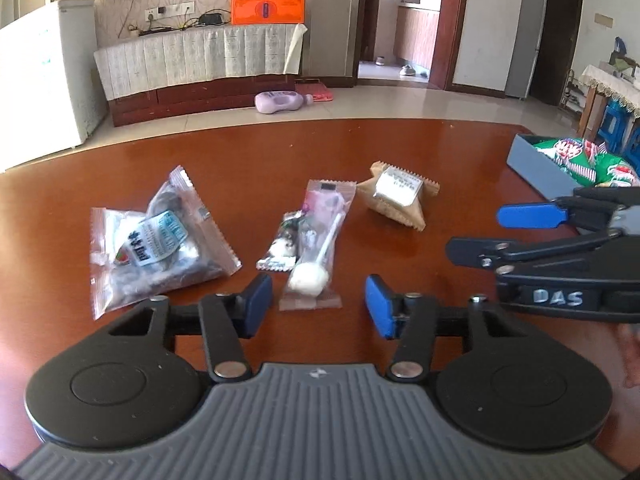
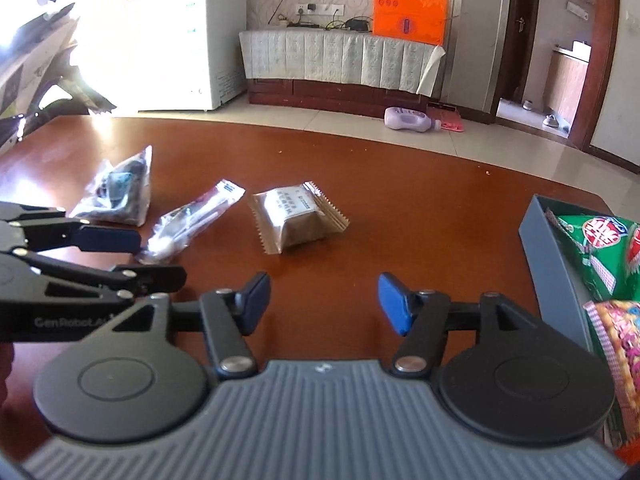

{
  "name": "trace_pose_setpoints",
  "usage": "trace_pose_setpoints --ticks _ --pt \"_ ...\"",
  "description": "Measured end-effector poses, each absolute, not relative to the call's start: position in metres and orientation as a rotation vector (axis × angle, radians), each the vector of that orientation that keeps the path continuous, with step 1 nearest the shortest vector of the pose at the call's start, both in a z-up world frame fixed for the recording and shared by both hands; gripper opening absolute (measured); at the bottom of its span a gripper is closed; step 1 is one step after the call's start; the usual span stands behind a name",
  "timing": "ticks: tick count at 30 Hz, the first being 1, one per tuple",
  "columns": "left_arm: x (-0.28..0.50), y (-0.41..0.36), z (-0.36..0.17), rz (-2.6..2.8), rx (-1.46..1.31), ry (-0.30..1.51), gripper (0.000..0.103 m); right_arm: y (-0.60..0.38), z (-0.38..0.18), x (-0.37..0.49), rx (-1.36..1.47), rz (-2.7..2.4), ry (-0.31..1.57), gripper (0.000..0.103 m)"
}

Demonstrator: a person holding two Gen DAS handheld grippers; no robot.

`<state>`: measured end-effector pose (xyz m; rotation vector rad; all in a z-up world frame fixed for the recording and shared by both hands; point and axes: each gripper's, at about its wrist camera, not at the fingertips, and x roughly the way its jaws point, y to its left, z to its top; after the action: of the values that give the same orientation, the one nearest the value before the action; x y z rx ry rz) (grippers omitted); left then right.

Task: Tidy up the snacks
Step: 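Move left tool to lollipop pack while right tool approaches beige cookie packet, then close left tool on the lollipop while right tool grasps the beige cookie packet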

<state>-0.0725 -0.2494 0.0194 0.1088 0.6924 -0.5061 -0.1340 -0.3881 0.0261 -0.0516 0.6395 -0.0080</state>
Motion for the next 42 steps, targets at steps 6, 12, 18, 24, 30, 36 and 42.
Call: trace_pose_setpoints --ticks 6,12,18,24,30,36,42 --pt "-0.069 -0.257 0.017 -0.521 0.102 0.669 0.034 -0.389 0.021 -0.115 -0.087 0.007 0.645 0.064" --pt "-0.063 -0.257 0.018 -0.540 0.072 0.689 0.030 -0.380 0.023 -0.093 -0.186 0.055 0.637 0.071" --pt "-0.055 -0.246 0.018 -0.514 0.066 0.691 0.030 -0.380 0.027 -0.086 -0.086 0.122 0.674 0.076" --pt "-0.051 -0.236 0.018 -0.493 0.050 0.688 0.033 -0.377 0.025 -0.068 0.035 0.026 0.675 0.078" --pt "-0.049 -0.231 0.016 -0.510 0.060 0.689 0.037 -0.361 0.020 -0.064 -0.009 0.011 0.652 0.066" --pt "-0.051 -0.222 0.014 -0.539 0.040 0.693 0.036 -0.370 0.025 -0.075 0.008 0.058 0.666 0.040" --pt "-0.059 -0.232 0.012 -0.573 0.083 0.680 0.034 -0.373 0.030 -0.108 -0.016 0.051 0.706 0.040"
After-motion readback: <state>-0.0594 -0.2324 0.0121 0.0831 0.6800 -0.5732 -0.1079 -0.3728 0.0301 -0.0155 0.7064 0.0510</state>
